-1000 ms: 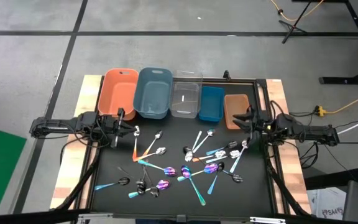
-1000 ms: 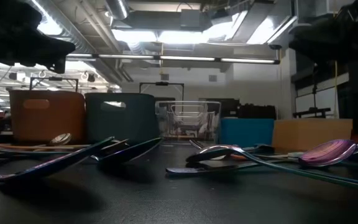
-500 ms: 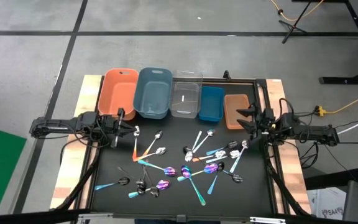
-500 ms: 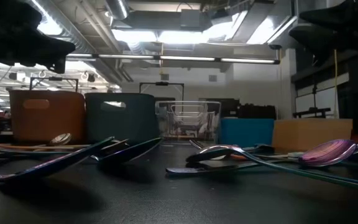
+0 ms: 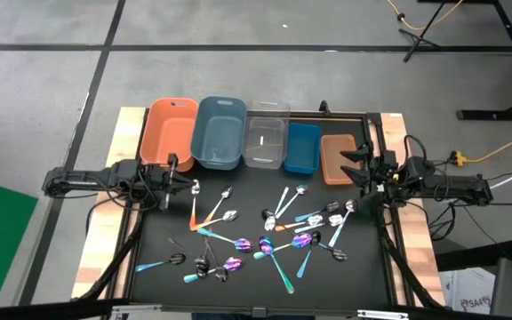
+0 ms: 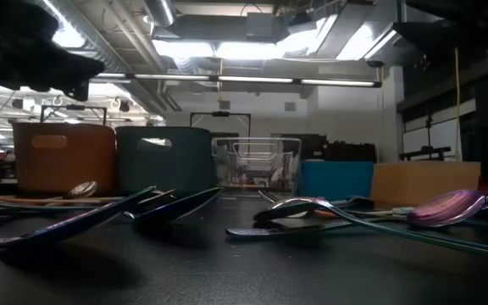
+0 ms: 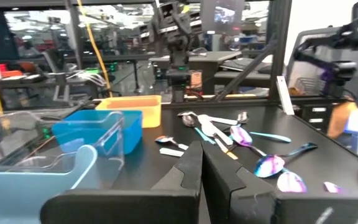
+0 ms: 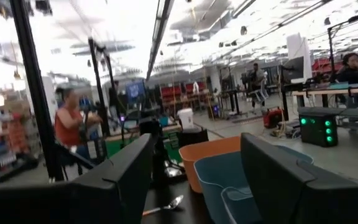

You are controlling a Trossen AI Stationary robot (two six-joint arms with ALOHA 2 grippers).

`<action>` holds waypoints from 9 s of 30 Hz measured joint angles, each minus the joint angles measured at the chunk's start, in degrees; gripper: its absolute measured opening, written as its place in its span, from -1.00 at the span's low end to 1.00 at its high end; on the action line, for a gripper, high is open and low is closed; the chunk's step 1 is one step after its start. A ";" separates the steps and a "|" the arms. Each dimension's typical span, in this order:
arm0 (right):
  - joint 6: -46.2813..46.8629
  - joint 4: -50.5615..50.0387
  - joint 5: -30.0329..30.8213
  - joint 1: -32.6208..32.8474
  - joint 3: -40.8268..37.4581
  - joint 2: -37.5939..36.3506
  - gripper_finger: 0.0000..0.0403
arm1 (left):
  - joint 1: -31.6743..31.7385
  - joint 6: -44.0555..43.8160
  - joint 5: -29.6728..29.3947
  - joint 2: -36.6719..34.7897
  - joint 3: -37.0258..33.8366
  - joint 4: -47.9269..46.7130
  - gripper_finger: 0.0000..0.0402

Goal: Sort silverware by color (type)
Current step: Put the white and blue spoon into the right orange bin, then put the orange spoon into the left orange bin

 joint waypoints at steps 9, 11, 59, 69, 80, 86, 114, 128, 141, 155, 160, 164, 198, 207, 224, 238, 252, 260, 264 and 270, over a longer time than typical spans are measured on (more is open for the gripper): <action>-7.98 -13.62 -2.22 0.00 16.83 20.57 0.15 | 0.00 -0.02 -1.63 0.01 -0.01 0.02 -1.00; -9.41 -19.21 -2.51 0.00 21.01 24.58 0.15 | -0.01 -0.01 -1.62 0.01 -0.01 0.02 -1.00; -22.80 -32.63 -15.43 0.07 34.69 75.26 0.15 | -0.02 -0.02 -1.53 0.00 -0.01 0.04 -1.00; -24.31 -32.59 -15.15 0.04 34.69 81.58 0.15 | -0.02 -0.02 -1.53 0.02 -0.01 0.04 -1.00; -24.53 -32.41 -14.16 0.00 34.87 85.04 0.15 | -0.01 -0.02 -1.54 0.01 -0.01 0.05 -1.00; -24.48 -32.43 -14.21 0.00 34.89 85.23 0.14 | -0.02 -0.02 -1.53 0.00 -0.01 0.05 -1.00; -23.87 -32.52 -14.05 0.04 34.74 85.38 -0.81 | -0.02 0.00 -1.55 0.00 -0.01 0.06 -1.00; -23.87 -33.45 -14.51 0.00 35.58 85.44 -0.99 | 0.00 0.00 -1.55 0.02 -0.01 0.05 -1.00; -23.87 -51.54 -13.95 -0.02 50.29 85.67 -0.99 | 0.00 0.00 -1.55 0.00 -0.01 0.04 -1.00; -20.44 -76.28 -11.76 0.00 72.00 85.01 -1.00 | 0.00 -0.02 -1.53 0.00 0.01 0.07 -1.00; -18.95 -82.44 -7.84 0.00 73.83 81.43 -1.00 | -0.02 -0.02 -1.53 0.01 0.01 0.04 -1.00; -17.05 -86.30 -4.75 0.00 73.80 77.64 -1.00 | -0.02 -0.02 -1.55 0.02 0.01 0.06 -1.00; 22.56 -78.38 29.93 -10.52 48.19 41.23 -1.00 | 0.00 -0.01 -1.53 0.01 0.01 0.06 -1.00; 23.17 -60.86 23.77 -16.98 31.60 40.80 -1.00 | -0.02 0.00 -1.55 0.02 0.01 0.07 -1.00; 23.14 -44.36 19.46 -22.25 14.88 40.82 -1.00 | -0.02 -0.02 -1.55 0.02 0.01 0.07 -1.00; 23.12 -40.90 19.45 -22.25 9.82 40.82 -1.00 | -0.01 0.00 -1.54 0.01 0.01 0.07 -1.00; 23.10 -39.05 17.93 -22.23 8.09 40.82 -0.92 | -0.02 -0.02 -1.53 0.00 0.01 0.04 -1.00; 23.10 -39.10 17.51 -22.19 8.09 40.82 -0.80 | -0.01 -0.03 -1.54 0.02 0.01 0.07 -1.00; 23.10 -39.10 17.40 -22.21 8.09 40.82 -0.71 | -0.01 -0.02 -1.55 0.02 0.01 0.07 -1.00; 23.10 -39.12 17.38 -22.18 8.09 40.82 -0.63 | -0.02 -0.04 -1.57 0.02 0.01 0.06 -1.00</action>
